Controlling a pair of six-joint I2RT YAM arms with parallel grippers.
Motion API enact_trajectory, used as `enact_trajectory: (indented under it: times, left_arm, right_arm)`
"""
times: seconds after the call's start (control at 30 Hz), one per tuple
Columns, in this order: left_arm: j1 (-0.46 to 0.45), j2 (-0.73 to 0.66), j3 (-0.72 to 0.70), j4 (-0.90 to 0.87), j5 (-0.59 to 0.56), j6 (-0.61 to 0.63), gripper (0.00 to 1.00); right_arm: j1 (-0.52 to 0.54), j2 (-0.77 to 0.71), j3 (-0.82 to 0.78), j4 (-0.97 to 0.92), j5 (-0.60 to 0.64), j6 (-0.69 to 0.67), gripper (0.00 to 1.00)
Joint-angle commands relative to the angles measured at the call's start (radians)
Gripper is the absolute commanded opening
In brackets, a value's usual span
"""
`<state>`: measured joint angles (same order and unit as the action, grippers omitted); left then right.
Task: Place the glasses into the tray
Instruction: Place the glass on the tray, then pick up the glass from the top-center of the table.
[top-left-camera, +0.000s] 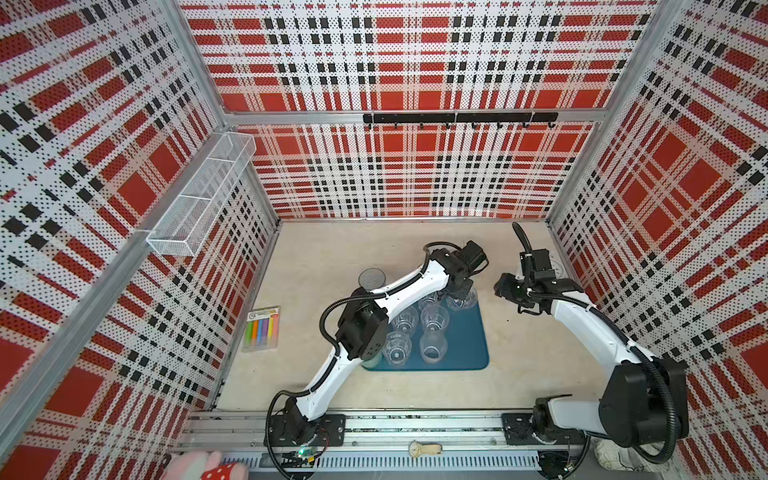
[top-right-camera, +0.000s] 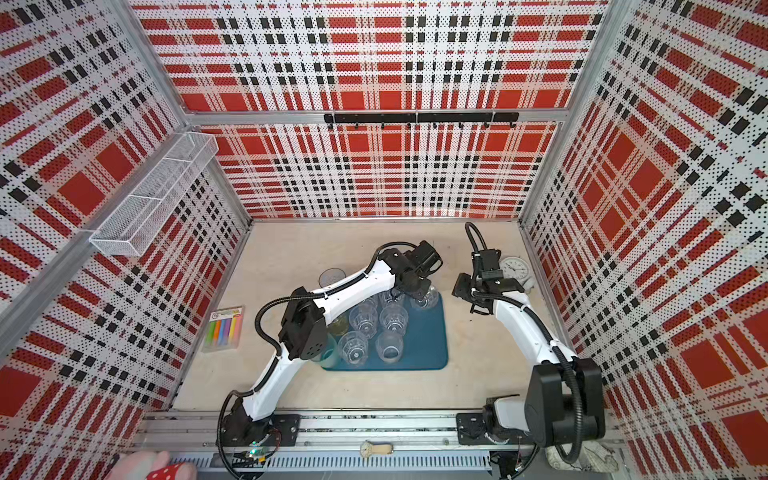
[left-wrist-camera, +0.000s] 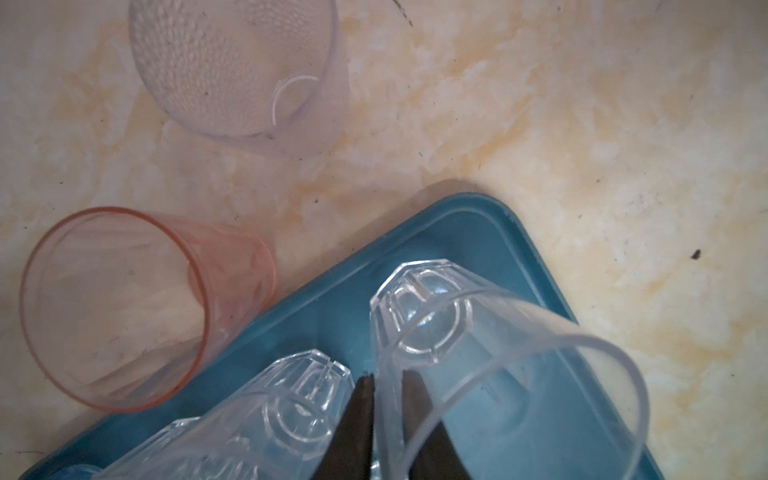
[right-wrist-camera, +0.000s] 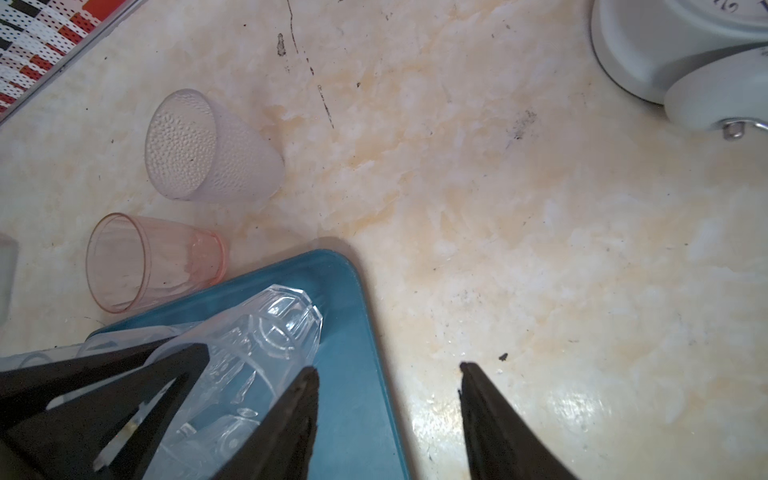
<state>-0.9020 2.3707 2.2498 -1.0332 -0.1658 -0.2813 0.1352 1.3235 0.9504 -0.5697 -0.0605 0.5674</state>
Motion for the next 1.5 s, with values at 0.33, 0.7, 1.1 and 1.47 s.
enact_trajectory:
  times: [0.33, 0.7, 1.1, 1.47]
  left_arm:
    - [0.005, -0.054, 0.034, 0.017, 0.004, 0.007, 0.22]
    - [0.083, -0.460, -0.293, 0.281, -0.140, 0.004, 0.35]
    - [0.313, -1.073, -1.039, 0.959, -0.255, -0.051, 0.58]
    - [0.479, -1.226, -1.225, 1.029, -0.128, -0.130, 0.61]
  right_arm:
    - [0.049, 0.018, 0.022, 0.040, -0.045, 0.001, 0.58]
    - [0.065, 0.137, 0.177, 0.102, -0.080, 0.017, 0.60]
    - [0.137, 0.441, 0.440, 0.071, 0.000, -0.006, 0.63]
    - [0.156, 0.669, 0.600, 0.041, 0.056, -0.063, 0.56]
